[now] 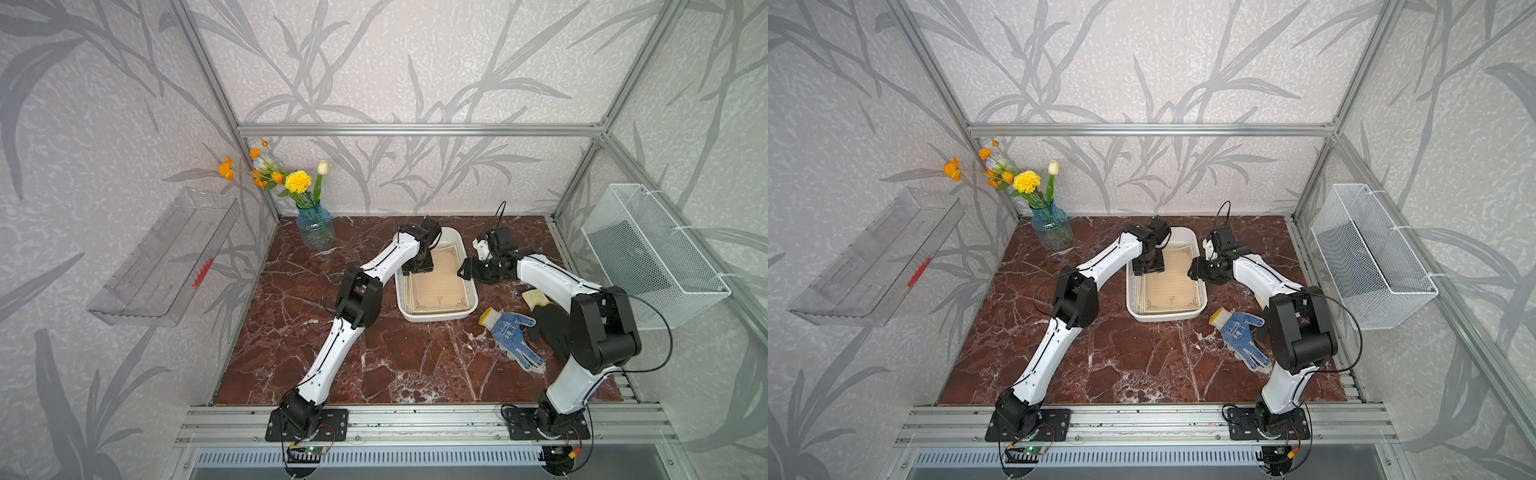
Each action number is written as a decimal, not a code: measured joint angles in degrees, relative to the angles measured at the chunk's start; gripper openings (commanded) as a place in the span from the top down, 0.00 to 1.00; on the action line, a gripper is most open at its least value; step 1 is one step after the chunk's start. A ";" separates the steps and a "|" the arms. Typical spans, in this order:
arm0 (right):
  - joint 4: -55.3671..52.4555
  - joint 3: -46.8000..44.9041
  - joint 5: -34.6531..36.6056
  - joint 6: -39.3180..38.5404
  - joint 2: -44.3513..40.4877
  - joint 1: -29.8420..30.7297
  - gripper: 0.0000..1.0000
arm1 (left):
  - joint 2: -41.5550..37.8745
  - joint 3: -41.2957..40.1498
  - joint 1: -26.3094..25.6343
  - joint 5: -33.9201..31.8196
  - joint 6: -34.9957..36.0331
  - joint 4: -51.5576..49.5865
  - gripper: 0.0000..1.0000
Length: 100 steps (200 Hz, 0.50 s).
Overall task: Take out the stationery paper from the storage box
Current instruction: Pick up the stationery paper from the storage box.
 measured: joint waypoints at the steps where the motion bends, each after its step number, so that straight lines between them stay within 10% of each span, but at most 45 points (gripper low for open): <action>1: 0.00 0.00 0.02 0.00 0.00 0.00 0.38 | 0.00 0.00 0.00 0.02 0.00 0.02 0.46; 100: -0.63 0.00 0.20 0.00 -1.36 0.07 0.39 | -2.93 -4.15 0.07 5.70 -2.21 5.05 0.68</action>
